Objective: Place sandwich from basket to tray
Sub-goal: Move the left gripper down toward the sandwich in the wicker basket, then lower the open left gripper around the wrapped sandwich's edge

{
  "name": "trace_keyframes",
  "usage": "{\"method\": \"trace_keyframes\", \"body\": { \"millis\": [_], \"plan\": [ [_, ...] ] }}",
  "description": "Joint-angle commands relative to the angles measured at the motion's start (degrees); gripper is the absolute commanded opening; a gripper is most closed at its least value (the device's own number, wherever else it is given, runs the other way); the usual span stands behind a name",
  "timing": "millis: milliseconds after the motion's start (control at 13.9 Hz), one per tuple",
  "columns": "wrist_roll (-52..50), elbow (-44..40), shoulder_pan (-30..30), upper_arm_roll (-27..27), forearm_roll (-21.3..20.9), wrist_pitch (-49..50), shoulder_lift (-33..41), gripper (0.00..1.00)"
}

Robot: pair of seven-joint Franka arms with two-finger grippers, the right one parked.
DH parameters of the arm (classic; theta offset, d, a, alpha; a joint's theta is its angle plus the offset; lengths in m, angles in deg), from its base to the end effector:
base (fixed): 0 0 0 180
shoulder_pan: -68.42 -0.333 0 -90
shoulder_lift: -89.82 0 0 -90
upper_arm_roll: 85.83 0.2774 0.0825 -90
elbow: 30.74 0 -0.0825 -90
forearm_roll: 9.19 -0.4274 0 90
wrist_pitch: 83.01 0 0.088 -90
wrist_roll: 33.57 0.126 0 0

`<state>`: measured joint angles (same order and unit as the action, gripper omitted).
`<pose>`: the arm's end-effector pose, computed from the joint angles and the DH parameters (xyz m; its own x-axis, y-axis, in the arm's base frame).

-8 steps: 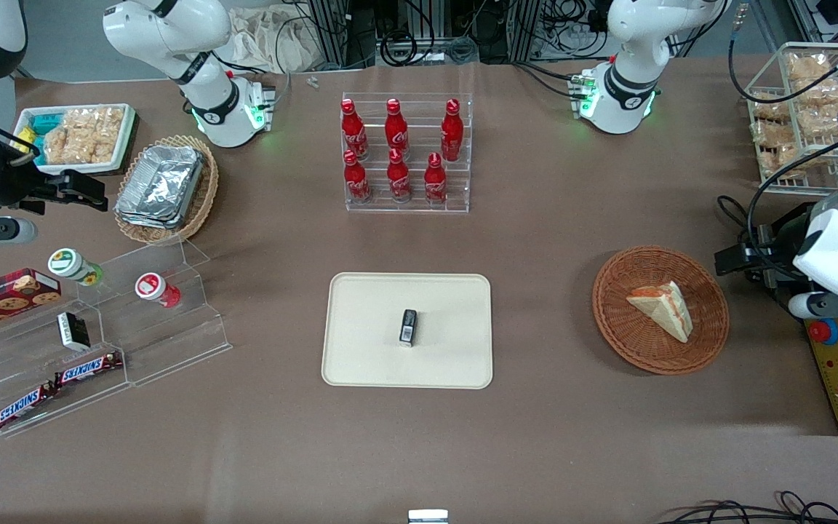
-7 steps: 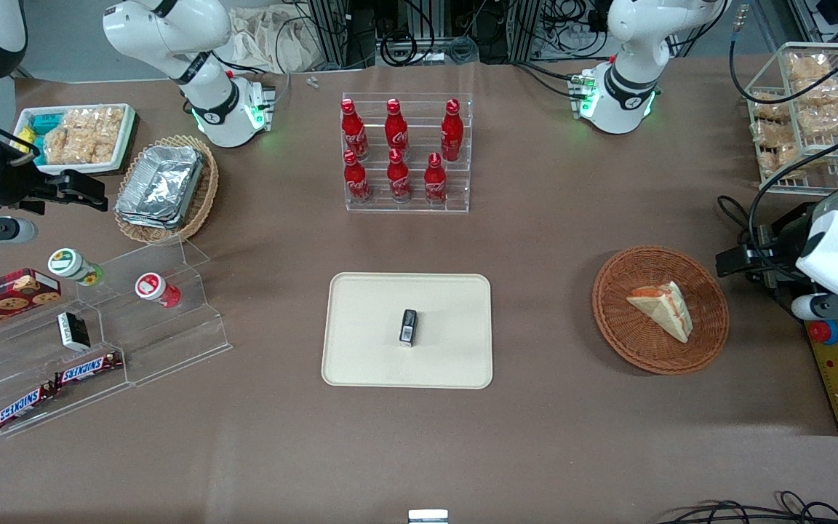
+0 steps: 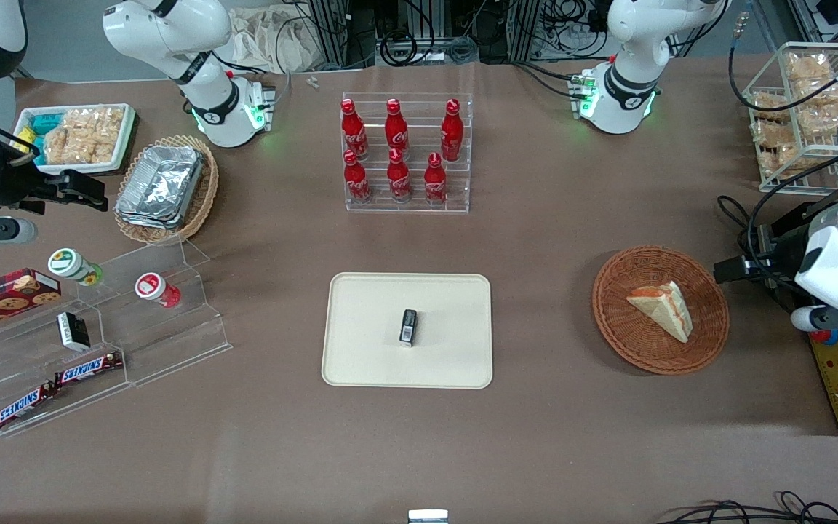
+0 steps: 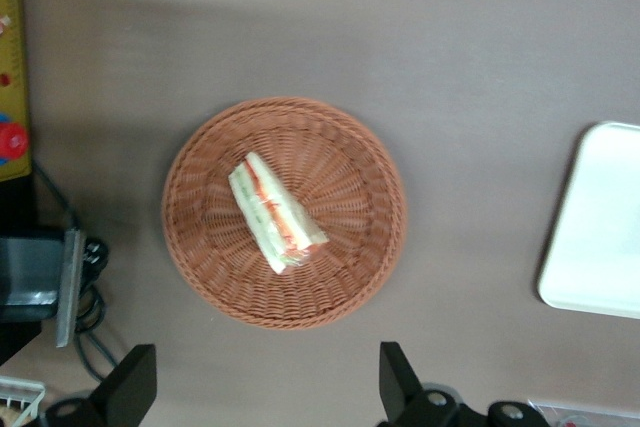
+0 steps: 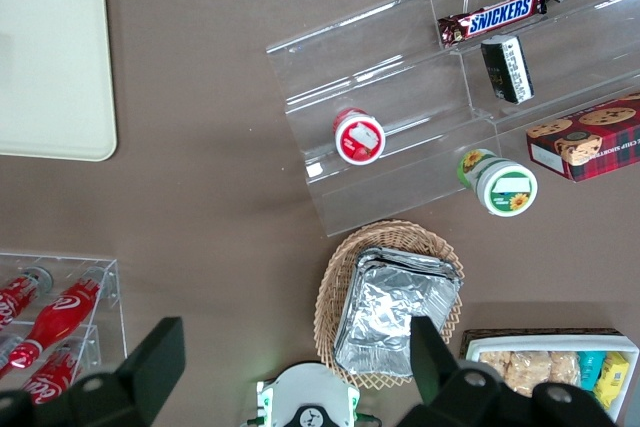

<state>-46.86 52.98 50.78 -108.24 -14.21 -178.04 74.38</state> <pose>0.6647 -0.0224 0.4715 0.9875 0.1480 -0.0539 0.1484 -0.9889 0.0026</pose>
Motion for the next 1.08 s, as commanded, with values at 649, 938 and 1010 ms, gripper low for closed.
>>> {"method": "trace_keyframes", "body": {
  "millis": [649,938,1010],
  "plan": [
    [-43.29,22.53,-0.38,0.35,-5.69,-25.98,0.33,1.0],
    [-44.99,27.01,-0.56,0.79,-6.49,-30.02,-1.61,1.0],
    [-45.86,28.5,-0.47,1.66,-6.49,-31.52,-1.61,1.0]
  ]
}}
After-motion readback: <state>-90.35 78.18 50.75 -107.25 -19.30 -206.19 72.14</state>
